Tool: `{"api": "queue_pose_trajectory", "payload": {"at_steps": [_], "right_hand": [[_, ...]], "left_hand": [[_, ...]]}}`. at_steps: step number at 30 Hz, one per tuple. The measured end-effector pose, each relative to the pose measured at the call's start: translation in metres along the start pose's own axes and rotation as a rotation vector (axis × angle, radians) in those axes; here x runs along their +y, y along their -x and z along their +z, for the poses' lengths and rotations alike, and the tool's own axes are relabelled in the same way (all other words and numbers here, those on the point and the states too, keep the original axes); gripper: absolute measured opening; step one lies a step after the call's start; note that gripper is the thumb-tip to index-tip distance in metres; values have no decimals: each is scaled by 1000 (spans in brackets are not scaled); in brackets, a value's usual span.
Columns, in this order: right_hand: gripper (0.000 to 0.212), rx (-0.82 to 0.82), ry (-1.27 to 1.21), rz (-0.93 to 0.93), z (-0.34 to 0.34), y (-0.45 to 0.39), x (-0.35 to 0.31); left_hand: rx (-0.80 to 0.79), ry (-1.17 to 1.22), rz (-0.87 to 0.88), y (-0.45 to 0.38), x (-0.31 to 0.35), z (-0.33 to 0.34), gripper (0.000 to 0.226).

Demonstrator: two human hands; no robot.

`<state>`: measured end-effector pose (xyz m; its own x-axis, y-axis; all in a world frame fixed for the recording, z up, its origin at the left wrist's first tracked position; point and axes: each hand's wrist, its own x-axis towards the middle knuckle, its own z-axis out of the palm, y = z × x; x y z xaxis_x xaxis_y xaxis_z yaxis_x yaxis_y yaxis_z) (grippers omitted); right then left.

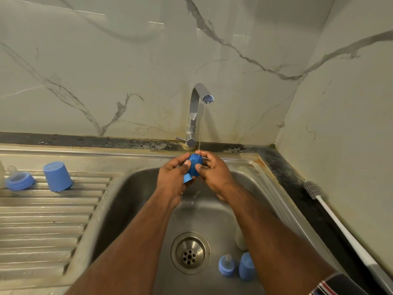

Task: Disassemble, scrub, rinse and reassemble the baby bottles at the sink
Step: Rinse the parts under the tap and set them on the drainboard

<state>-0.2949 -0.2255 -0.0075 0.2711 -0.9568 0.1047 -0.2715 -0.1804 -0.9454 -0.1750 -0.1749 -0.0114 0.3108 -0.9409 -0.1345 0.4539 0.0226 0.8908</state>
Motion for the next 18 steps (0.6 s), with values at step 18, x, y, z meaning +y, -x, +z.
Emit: {"api": "queue_pose_trajectory", "payload": {"at_steps": [18], "right_hand": [[20,202,-457,256,15,-4,-33]], "left_hand": [[10,338,-268,-2,13,-7,21]]}}
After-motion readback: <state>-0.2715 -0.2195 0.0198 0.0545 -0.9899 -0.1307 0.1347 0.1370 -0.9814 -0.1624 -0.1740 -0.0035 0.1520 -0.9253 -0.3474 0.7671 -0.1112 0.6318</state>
